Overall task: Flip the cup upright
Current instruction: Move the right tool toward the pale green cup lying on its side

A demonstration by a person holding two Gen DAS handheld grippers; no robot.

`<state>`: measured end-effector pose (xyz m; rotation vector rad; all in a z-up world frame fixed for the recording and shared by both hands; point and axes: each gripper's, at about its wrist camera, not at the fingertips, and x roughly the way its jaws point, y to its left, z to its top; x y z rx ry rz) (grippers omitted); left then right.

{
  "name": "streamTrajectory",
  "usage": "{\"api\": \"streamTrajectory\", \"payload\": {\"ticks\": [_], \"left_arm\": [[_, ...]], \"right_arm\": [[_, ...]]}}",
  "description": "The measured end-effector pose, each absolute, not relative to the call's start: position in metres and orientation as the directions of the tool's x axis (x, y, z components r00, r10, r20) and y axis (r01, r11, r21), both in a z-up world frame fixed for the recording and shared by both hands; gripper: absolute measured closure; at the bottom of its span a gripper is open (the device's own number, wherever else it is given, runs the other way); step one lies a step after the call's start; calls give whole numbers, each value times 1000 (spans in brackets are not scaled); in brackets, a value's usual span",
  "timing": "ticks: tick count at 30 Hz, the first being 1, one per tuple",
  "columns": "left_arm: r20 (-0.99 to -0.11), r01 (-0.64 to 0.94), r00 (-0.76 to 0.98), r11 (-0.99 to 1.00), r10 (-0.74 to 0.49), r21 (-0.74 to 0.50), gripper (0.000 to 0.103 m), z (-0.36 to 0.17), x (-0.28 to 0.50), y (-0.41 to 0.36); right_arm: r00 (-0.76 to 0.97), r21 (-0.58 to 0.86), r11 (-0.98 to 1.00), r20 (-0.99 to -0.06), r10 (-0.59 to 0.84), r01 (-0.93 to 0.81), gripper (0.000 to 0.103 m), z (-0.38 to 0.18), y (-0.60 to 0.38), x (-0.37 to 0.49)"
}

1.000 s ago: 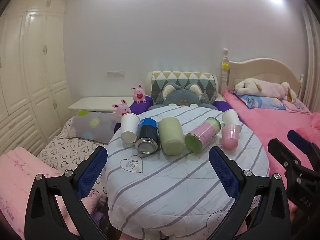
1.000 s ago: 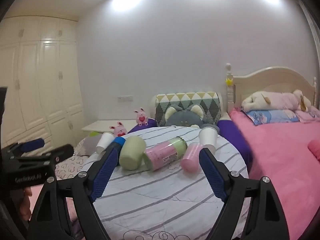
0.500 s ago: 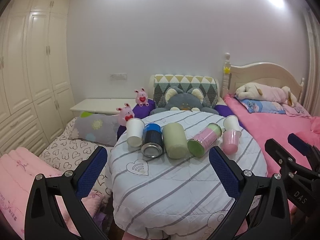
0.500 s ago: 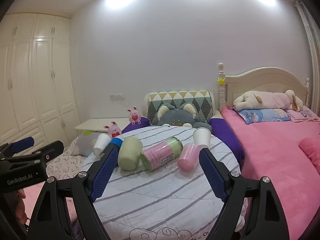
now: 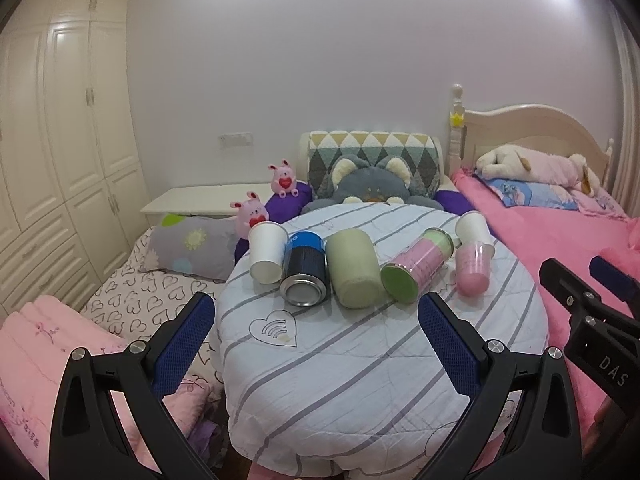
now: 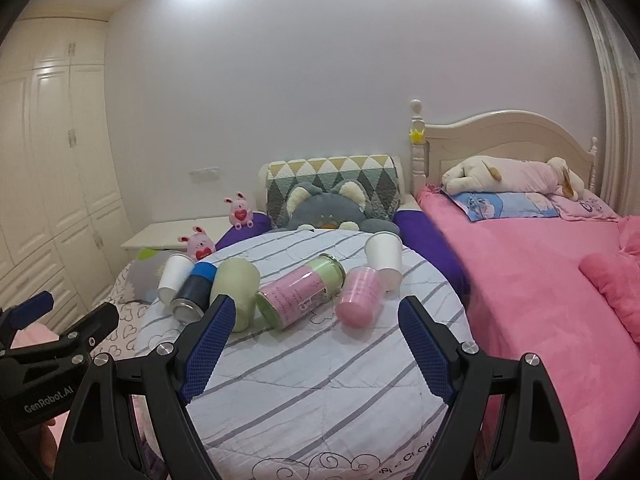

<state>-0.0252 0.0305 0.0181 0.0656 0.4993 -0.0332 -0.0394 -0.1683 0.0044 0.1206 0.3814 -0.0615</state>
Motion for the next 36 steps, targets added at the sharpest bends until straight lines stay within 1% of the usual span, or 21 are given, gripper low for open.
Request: {"api": "streamTrajectory", "payload": {"ticks": [13, 36], "left_arm": [[-513, 34, 858, 996, 13, 82, 0, 11, -6, 22], [-557, 27, 830, 995, 30, 94, 0, -4, 27, 14]], "right_arm": [[910, 58, 985, -394, -125, 160, 18, 1, -173, -24], [894, 79, 988, -440, -81, 129, 18, -13, -183, 5]]}}
